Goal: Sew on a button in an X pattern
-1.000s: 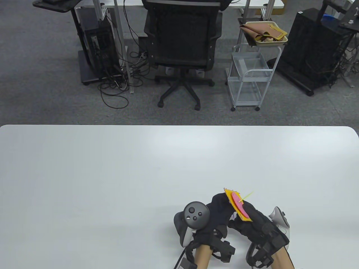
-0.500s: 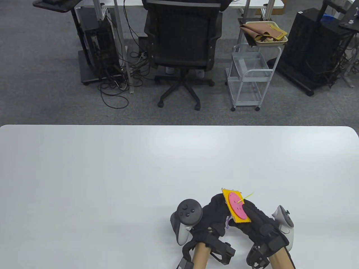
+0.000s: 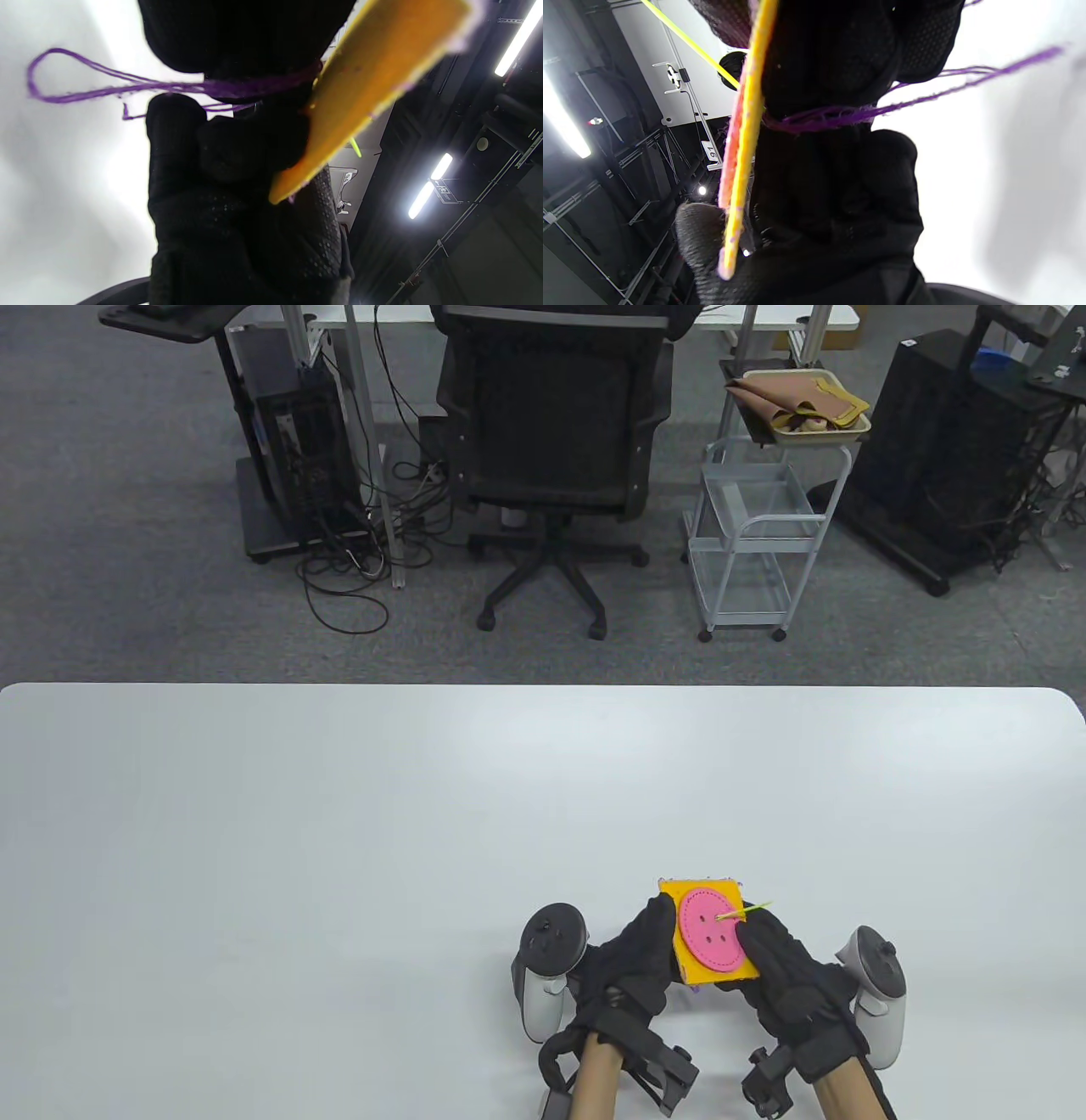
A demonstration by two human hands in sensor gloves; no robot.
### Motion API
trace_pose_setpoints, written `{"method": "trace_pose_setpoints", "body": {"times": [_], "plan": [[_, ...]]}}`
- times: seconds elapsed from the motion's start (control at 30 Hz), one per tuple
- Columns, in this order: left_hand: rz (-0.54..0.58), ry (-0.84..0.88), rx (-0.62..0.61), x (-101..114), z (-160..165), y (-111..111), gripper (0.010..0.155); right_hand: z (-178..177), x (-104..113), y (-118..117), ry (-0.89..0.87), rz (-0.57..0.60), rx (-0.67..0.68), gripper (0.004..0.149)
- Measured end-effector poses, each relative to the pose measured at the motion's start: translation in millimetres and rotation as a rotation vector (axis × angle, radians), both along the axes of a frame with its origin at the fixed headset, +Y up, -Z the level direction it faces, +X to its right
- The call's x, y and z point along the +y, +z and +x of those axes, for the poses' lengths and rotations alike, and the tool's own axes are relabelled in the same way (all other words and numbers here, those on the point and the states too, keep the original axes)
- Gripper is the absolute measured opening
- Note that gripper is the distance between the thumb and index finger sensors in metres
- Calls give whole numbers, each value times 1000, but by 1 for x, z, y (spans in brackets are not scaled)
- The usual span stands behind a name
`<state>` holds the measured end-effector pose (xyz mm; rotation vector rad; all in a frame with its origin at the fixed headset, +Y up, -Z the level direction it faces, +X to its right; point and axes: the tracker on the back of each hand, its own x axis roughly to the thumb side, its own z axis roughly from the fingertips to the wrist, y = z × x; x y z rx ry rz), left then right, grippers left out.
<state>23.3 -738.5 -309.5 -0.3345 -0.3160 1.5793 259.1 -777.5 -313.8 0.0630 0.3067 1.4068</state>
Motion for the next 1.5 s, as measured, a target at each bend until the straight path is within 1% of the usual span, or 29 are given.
{"method": "trace_pose_setpoints", "body": {"times": [0.07, 0.13, 0.3, 0.43, 0.6, 0.73, 0.83, 1.03, 1.23, 1.5], "plan": [[-1, -1, -6, 0, 0, 0, 80, 1, 2, 1, 37, 19, -20, 46], [-13, -17, -7, 0, -1, 0, 74, 1, 3, 1, 73, 31, -30, 46], [11, -65, 17, -1, -3, -3, 59, 0, 3, 2, 108, 42, -39, 47], [11, -74, 37, -2, -4, -3, 54, -2, 6, 3, 139, 51, -47, 47], [35, -106, 90, -3, -7, -4, 52, -2, 10, 7, 229, 58, -104, 54], [45, -114, 129, -4, -9, -4, 52, -1, 17, 11, 241, 94, -141, 62], [37, -101, 115, -4, -8, -4, 52, -2, 21, 12, 247, 142, -147, 59], [28, -128, 72, -6, 0, -3, 52, -7, 22, 12, 251, 169, -114, 51], [15, -162, 35, -9, 9, -2, 52, -6, 19, 11, 272, 142, -131, 47], [1, -166, 29, -10, 12, -2, 52, -6, 22, 12, 295, 126, -147, 43]]}}
